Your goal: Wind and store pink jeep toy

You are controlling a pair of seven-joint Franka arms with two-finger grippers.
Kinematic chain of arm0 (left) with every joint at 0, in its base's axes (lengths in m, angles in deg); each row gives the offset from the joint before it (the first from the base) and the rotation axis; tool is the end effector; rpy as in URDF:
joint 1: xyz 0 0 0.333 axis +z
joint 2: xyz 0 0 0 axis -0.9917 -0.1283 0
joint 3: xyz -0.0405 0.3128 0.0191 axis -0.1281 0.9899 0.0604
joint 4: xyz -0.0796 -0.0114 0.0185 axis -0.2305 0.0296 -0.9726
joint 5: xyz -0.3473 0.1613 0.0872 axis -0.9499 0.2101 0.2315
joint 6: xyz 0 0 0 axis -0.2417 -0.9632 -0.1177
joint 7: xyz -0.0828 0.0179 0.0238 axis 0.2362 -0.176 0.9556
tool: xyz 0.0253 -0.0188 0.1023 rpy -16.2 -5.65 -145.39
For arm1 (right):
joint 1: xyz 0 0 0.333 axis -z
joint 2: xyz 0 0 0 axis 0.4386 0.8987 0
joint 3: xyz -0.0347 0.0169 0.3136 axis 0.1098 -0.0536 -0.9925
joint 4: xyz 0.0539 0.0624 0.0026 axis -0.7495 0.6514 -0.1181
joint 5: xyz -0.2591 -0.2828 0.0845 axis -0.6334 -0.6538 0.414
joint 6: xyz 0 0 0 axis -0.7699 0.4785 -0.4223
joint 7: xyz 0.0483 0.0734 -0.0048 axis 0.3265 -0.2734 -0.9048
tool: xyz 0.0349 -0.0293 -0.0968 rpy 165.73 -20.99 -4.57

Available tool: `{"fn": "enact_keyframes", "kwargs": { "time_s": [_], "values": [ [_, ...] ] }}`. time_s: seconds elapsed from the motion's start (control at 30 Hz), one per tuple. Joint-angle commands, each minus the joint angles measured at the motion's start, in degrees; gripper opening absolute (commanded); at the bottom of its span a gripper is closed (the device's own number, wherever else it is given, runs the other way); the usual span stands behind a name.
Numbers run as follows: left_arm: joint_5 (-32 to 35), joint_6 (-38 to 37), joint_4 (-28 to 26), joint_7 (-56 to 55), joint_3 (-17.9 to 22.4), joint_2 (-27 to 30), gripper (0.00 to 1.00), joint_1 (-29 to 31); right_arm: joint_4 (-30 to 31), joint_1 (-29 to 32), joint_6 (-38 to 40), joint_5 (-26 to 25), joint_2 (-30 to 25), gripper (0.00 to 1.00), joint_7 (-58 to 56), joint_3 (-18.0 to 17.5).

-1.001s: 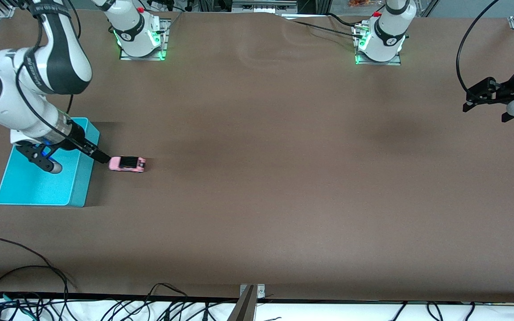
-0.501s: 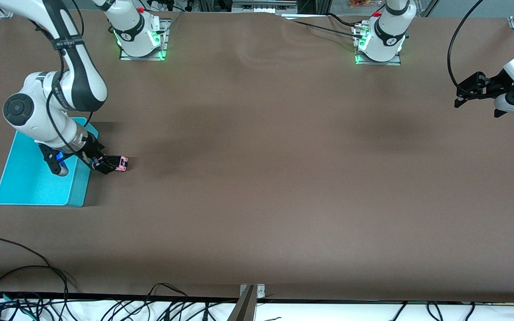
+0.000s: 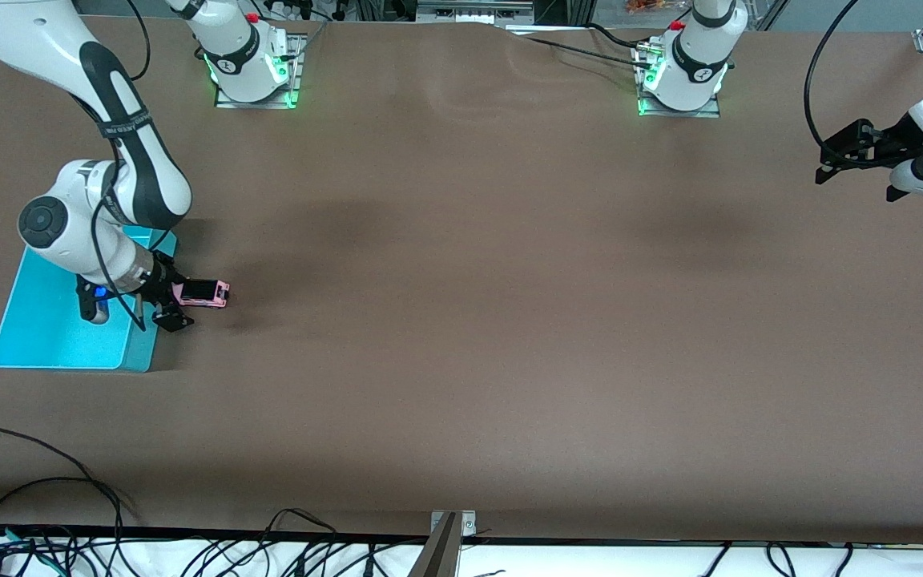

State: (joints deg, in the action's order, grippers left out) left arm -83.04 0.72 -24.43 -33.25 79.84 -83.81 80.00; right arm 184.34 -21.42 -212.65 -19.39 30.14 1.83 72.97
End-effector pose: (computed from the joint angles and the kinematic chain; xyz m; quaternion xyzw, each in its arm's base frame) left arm 0.5354 0.0003 0.6125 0.9926 -0.1176 -0.0263 0.0148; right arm 0.5848 -0.0254 0.2265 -0.8203 0.5714 -0.0125 0.0211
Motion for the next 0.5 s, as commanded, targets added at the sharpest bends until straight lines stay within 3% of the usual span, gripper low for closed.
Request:
{"fn": "enact_keyframes", "kwargs": {
  "time_s": [0.0, 0.47],
  "values": [
    [-1.3, -2.5, 2.0, -0.5, -0.4, -1.1, 1.0, 1.1, 0.1, -0.1, -1.8, -0.9, 0.9, 1.0, 3.2, -0.3],
    [-1.2, -2.2, 6.5, -0.8, -0.3, -5.4, 1.0, 1.7, 0.1, -0.6, -3.2, -0.9, 2.8, 1.0, 3.3, -0.2]
  ]
}}
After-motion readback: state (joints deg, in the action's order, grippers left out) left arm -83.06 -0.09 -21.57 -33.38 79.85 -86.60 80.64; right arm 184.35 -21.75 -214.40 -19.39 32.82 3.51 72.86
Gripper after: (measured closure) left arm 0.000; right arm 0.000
